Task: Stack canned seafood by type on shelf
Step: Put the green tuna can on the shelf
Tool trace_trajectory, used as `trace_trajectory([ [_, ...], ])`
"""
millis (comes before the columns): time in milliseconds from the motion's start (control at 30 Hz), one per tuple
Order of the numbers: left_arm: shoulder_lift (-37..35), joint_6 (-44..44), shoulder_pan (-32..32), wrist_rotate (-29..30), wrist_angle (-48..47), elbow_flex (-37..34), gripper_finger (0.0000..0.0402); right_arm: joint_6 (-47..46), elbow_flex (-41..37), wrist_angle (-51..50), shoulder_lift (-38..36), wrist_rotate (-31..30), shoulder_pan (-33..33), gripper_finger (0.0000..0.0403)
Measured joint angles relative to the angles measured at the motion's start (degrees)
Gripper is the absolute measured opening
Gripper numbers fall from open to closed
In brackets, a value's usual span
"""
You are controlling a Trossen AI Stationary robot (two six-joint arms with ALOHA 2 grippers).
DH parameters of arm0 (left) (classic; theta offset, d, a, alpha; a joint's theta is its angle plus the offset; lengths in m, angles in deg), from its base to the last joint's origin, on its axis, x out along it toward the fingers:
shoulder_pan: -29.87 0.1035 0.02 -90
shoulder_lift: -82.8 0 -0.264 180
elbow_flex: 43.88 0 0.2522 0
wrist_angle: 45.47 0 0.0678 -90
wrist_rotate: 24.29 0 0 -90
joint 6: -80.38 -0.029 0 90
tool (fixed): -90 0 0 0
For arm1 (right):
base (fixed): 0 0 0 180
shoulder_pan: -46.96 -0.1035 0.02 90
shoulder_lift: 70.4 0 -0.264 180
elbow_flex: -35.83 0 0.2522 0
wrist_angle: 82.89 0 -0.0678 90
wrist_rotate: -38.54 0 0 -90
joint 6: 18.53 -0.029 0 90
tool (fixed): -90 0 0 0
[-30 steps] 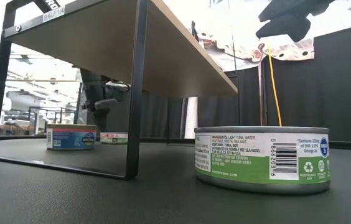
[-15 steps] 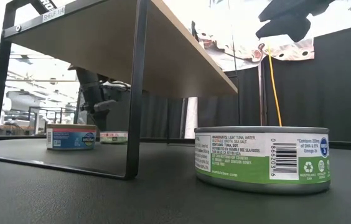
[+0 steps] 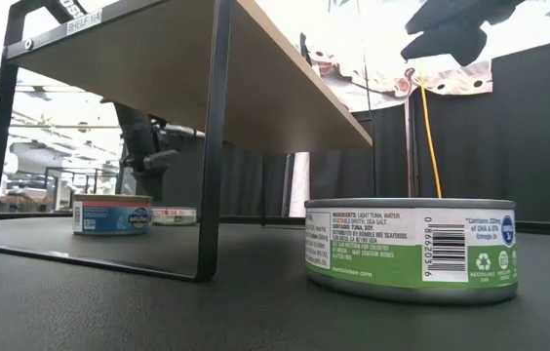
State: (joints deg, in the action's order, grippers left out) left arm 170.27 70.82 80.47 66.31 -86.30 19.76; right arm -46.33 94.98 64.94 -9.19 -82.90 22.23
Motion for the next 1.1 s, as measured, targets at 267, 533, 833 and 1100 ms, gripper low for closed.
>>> trace_trajectory([
  [267,-0.3,-0.9,0.0,-0.7,-1.2,0.0,0.0002,0.0,0.0,-0.1,0.0,0.0,0.0,0.0210],
  [533,-0.4,-3.3,0.0,-1.3,-5.7,0.1,0.0002,0.0,0.0,-0.1,0.0,0.0,0.0,0.0210],
  [833,-0.4,-4.7,0.0,-2.0,-4.5,-1.6,0.0002,0.0,0.0,-0.1,0.0,0.1,0.0,0.0210],
  [1100,-0.4,-4.3,0.0,-2.0,-4.3,-1.3,0.0002,0.0,0.0,0.0,0.0,0.1,0.0,0.0210],
])
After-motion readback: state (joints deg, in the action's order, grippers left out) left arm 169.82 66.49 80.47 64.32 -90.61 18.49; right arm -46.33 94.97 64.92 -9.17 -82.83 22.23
